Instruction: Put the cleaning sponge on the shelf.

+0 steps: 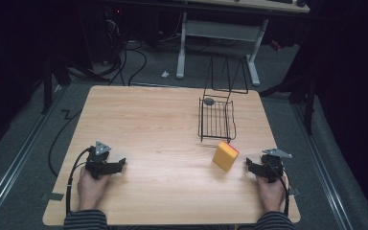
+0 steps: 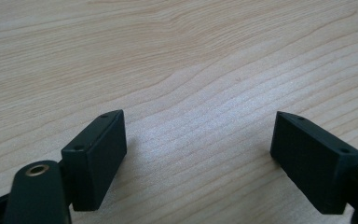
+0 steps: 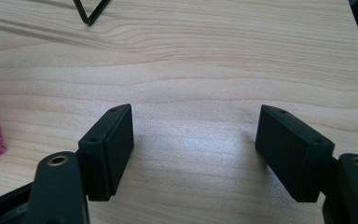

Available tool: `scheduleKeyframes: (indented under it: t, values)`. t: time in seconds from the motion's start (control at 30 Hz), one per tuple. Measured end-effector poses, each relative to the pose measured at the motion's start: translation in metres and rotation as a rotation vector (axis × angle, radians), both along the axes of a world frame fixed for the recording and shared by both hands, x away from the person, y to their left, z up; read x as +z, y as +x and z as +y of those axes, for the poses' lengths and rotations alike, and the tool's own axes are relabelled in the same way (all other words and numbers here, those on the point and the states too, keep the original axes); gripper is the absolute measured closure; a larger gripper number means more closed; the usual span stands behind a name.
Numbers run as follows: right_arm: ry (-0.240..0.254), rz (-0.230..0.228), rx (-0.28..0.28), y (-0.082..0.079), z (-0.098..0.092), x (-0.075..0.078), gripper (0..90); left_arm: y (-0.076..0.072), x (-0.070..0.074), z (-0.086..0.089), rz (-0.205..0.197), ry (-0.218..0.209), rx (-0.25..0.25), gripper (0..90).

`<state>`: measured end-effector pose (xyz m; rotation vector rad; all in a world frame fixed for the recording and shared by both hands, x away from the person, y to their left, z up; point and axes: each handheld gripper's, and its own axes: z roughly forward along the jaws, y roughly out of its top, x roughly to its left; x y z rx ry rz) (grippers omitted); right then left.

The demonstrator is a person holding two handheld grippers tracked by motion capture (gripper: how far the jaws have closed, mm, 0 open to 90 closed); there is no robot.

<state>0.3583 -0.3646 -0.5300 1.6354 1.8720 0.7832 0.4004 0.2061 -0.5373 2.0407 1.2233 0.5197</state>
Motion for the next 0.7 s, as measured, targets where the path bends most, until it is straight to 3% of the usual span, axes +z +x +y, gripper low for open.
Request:
scheduleKeyframes:
  t: [0.7]
  values:
    - [0.003, 0.003, -0.011, 0.0, -0.0001, 0.0003, 29.8, 0.0001, 0.0001, 0.0002, 0.002, -0.003, -0.001, 18.9]
